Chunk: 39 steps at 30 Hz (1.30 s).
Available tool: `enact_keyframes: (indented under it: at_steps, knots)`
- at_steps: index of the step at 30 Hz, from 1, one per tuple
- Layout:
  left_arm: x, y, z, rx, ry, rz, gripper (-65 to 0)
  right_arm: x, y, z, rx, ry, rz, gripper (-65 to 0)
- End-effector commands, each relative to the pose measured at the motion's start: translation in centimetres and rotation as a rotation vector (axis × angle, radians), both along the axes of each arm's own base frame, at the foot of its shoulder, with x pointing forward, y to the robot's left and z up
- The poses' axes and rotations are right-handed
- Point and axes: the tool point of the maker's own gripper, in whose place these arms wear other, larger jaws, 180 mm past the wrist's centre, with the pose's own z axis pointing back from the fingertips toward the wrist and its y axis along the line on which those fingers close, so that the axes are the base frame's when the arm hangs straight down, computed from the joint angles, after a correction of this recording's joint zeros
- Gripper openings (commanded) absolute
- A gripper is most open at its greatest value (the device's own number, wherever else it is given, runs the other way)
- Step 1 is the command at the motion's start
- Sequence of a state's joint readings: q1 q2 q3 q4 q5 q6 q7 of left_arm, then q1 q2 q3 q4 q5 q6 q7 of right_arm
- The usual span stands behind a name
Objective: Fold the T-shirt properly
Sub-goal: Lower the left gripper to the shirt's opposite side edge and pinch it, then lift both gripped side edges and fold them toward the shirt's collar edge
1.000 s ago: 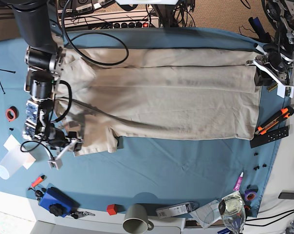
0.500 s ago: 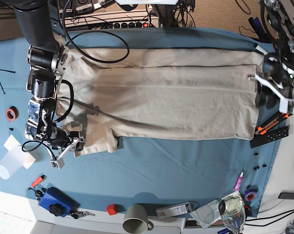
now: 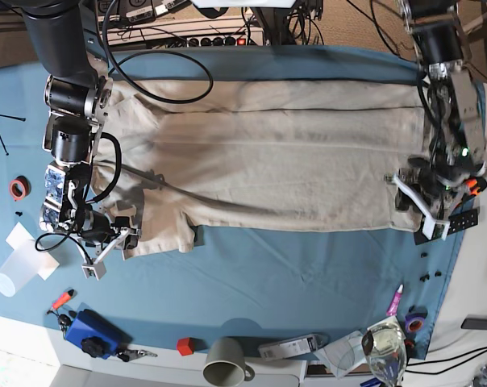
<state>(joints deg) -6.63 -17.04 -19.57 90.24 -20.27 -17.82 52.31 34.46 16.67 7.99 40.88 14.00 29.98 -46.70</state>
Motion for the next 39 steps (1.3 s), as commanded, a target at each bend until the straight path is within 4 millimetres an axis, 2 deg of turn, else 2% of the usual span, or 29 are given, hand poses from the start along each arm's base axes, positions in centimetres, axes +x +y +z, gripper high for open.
enact_keyframes:
  at_steps: [1,5,8,13,17,20,23,24,30,34,39]
  knots:
    - [1.8,0.6,1.8,0.006,-0.064,0.004,-41.5,-1.2,-1.0,-0.7,-0.049,0.082,0.006,-43.5]
    - [3.6,1.3,1.0,-0.006,-0.039,0.030,-41.5,-1.2,-1.0,-0.7,-0.049,0.082,0.007,-43.5]
    - [4.0,1.8,-0.4,-0.015,0.010,0.049,-41.5,-1.2,-1.0,-0.7,-0.049,0.082,0.007,-43.5]
    - [3.2,2.0,-2.9,-0.041,0.083,0.062,-41.5,-1.2,-1.0,-0.7,-0.049,0.082,0.007,-43.5]
    - [2.8,2.0,-4.0,-0.052,0.115,0.068,-41.7,-1.2,-1.0,-0.7,-0.049,0.082,0.007,-43.5]
    - [2.8,2.0,-4.0,-0.053,0.115,0.068,-48.5,-1.2,-1.0,-0.7,-0.048,0.081,0.007,-44.7]
    - [2.8,1.9,-4.0,-0.060,0.113,0.068,-62.8,-1.4,-1.0,-0.8,-0.050,0.093,0.008,-60.0]
    - [2.8,1.9,-4.0,-0.060,0.113,0.068,-65.0,-1.4,-1.0,-0.8,-0.051,0.095,0.009,-65.0]
    - [2.7,1.9,-4.0,-0.058,0.123,0.067,-65.0,-1.3,-1.6,-0.1,-0.073,0.093,0.011,-65.0]
    - [2.5,1.5,-3.5,-0.077,0.133,0.059,-65.0,-0.5,-2.7,2.2,-0.107,0.047,0.011,-65.0]
    - [2.7,0.7,-1.9,-0.103,0.118,0.034,-65.0,0.0,-2.9,4.8,-0.086,-0.016,0.013,-65.0]
